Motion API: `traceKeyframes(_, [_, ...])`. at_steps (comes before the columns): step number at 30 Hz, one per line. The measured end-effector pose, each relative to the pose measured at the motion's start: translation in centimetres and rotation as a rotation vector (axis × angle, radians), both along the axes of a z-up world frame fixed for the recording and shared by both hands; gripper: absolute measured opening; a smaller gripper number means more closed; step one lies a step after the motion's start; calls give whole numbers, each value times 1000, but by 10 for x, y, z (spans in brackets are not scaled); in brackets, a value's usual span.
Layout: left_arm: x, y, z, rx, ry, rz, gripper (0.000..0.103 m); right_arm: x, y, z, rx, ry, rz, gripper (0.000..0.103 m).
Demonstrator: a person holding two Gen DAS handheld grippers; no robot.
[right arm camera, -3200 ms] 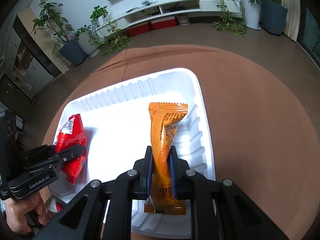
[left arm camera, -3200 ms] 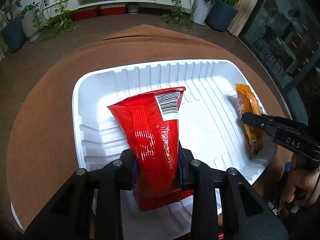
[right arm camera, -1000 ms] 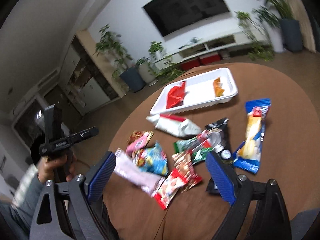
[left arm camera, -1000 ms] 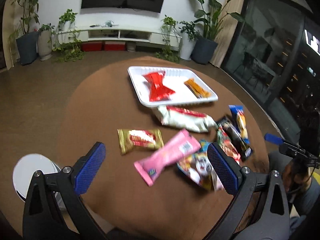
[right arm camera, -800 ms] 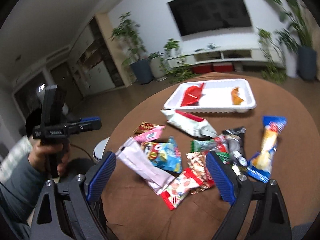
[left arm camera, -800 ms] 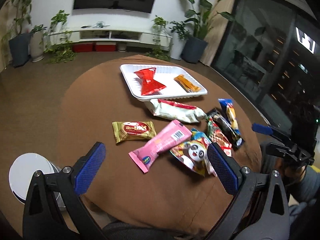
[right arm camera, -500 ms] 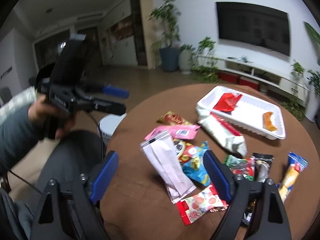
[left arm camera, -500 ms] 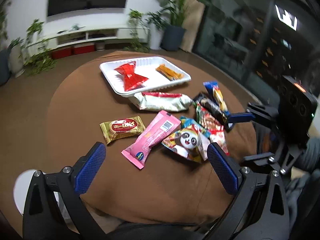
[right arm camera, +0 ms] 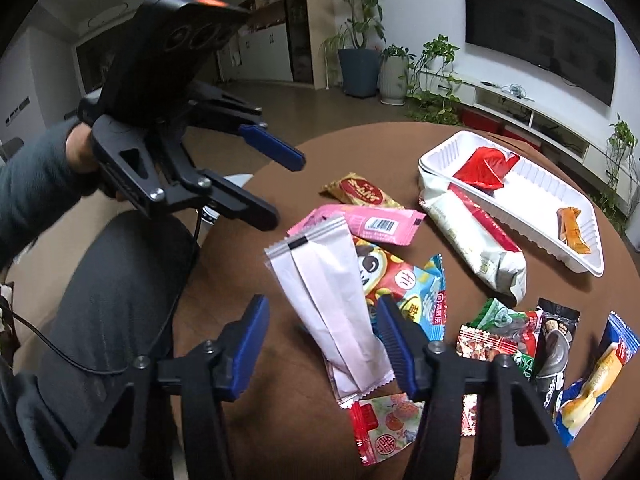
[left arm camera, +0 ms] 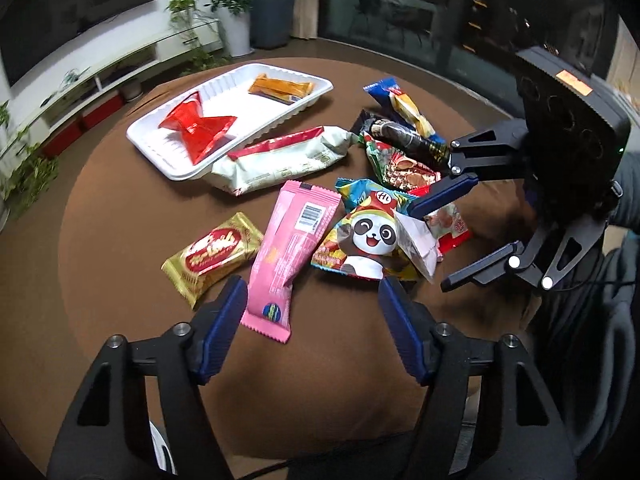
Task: Organize snacks
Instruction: 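Lift both tools away from the tray back toward the snack pile, then grasp the pink bar with the left tool while the right tool grasps the white packet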
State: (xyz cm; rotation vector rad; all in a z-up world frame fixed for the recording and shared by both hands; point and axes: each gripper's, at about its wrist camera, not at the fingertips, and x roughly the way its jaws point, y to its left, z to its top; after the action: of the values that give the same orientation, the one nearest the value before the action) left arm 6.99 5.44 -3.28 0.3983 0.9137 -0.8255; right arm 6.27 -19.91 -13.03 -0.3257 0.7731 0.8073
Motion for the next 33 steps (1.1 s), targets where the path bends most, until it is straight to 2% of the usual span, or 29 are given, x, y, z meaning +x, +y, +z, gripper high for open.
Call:
traceKeyframes(4, [12,-11,-4,21,14,-34,67,2,0,-4,-17,0,-2,52])
traceKeyframes(9, [31,-19,-19,63,76,-64,66,3,1,-7,-30,6,7,46])
traceKeyframes(18, [47,-28,-24,83,109,-92,66,4,-1,-8,-21,22,3,44])
traceKeyframes(19, [47,-30,-25,91,119,-98,63,4,-2,-9,-22,24,4,43])
traceKeyframes(20, [49,-32,-27,101,130,-104,55,4,-2,-8,-22,26,5,43])
traceKeyframes(24, [56,-35,-29,101,158,-101,40,3,-3,-7,-18,31,5,42])
traceKeyframes(30, [59,-40,-31,138,178,-107,39,4,-3,-7,-20,40,9,42])
traceKeyframes(33, [64,-40,-28,136,170,-79,39,4,-3,-7,-18,45,10,42])
